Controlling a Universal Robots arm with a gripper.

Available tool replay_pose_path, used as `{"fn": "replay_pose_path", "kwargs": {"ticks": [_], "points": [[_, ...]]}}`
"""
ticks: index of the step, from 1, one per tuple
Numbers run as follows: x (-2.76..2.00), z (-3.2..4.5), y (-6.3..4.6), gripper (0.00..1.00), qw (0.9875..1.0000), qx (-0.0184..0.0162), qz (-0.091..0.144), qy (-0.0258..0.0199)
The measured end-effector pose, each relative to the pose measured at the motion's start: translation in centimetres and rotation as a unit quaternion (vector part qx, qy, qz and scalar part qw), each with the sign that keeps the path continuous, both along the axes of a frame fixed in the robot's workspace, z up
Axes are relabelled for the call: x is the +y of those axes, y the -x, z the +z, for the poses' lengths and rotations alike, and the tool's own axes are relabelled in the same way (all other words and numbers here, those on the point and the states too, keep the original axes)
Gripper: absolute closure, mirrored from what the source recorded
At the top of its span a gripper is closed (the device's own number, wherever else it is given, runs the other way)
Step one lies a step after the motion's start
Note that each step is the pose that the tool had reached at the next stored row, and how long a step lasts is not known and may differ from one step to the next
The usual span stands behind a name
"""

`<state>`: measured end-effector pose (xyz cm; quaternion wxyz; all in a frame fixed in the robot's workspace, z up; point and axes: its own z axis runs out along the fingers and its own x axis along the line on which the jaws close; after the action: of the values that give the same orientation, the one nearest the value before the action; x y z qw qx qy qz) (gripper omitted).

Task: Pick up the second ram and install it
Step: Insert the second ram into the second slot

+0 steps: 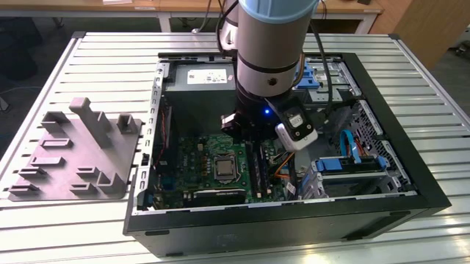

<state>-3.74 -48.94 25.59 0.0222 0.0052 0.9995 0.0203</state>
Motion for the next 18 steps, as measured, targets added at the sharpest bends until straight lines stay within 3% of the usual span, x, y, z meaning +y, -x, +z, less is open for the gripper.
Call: {"fn": "replay_pose_path", "kwargs": {"ticks": [5,18], "points": [[0.0,-0.61,0.0,0.89,1.0,0.0,0.0,0.0001],[0.01,-1.24,-0.2,0.89,1.0,0.0,0.006,-0.0002]]}}
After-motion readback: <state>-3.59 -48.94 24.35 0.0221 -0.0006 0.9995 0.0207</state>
